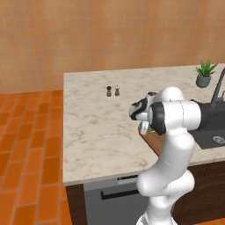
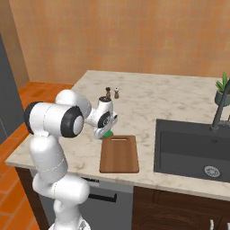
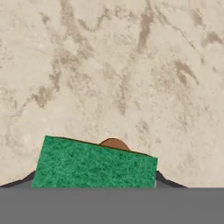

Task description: Pick up the sponge from the counter and clean the cutting board by briefly scrubbing or pressing down on the cutting board. Once finished, release the sponge.

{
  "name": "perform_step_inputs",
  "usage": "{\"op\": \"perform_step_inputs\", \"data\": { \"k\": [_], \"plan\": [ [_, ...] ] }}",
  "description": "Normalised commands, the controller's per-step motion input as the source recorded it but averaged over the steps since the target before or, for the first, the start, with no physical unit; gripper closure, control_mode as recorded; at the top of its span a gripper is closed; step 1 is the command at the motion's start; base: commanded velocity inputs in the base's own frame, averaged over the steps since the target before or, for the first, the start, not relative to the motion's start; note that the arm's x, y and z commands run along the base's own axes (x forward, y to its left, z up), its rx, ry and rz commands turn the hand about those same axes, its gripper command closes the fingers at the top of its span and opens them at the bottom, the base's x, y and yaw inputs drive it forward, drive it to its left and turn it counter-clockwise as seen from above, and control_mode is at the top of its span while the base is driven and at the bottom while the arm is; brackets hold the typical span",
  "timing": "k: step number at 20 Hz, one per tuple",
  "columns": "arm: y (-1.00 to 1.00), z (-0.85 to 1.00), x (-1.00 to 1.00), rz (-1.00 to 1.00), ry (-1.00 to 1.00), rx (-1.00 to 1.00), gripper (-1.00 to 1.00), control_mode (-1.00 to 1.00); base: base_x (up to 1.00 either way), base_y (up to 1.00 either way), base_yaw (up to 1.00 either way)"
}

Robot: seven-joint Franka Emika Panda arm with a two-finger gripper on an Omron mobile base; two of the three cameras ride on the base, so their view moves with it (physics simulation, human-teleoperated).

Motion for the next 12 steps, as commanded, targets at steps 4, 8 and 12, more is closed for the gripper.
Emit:
{"op": "perform_step_inputs", "data": {
  "k": [4,8,12],
  "plan": [
    [0.83,0.44,-0.27,0.25,0.0,-0.12,1.0,-1.0,0.0,0.0,0.0],
    [0.62,0.31,-0.03,0.23,0.0,-0.02,1.0,-1.0,0.0,0.0,0.0],
    [0.44,-0.03,0.07,0.22,0.0,0.04,-1.0,-1.0,0.0,0.0,0.0]
  ]
}}
